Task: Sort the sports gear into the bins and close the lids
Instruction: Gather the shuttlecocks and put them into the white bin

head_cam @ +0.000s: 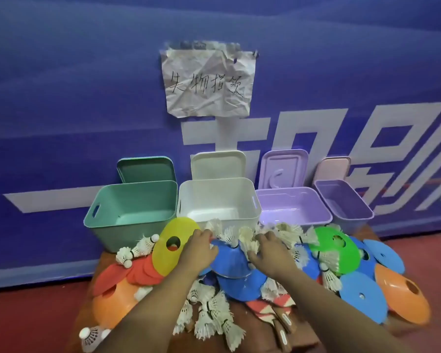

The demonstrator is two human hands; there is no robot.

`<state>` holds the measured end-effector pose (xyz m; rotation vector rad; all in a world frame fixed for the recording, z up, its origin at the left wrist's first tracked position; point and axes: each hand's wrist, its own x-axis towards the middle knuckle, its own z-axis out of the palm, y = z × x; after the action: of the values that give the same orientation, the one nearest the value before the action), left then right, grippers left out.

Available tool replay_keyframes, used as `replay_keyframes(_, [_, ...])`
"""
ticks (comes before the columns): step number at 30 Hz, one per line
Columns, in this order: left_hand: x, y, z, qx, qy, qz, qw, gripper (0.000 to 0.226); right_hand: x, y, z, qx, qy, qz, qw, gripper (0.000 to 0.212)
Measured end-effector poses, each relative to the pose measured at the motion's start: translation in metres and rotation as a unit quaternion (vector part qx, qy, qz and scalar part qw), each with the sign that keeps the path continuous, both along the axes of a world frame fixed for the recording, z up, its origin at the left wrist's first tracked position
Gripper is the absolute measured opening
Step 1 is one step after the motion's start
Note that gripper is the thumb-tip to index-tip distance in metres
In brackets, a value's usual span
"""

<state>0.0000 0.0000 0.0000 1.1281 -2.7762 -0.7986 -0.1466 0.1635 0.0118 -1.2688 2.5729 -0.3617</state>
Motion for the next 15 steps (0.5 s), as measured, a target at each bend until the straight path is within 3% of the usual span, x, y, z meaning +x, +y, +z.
replay_keyframes(8, [-0.047, -0.036, -0.043, 0.053, -0.002, 0.077, 0.996, 0.057, -0.036, -0.04, -0.045, 0.029, 0.028, 0.048, 0.998, 0.035])
replay_keyframes(15, [-0.068, -0.053, -0.078, 0.016, 0.013, 0.085, 0.996, 0.018, -0.065, -0.057, -0.084, 0.031, 0.081, 0.153, 0.985, 0.013])
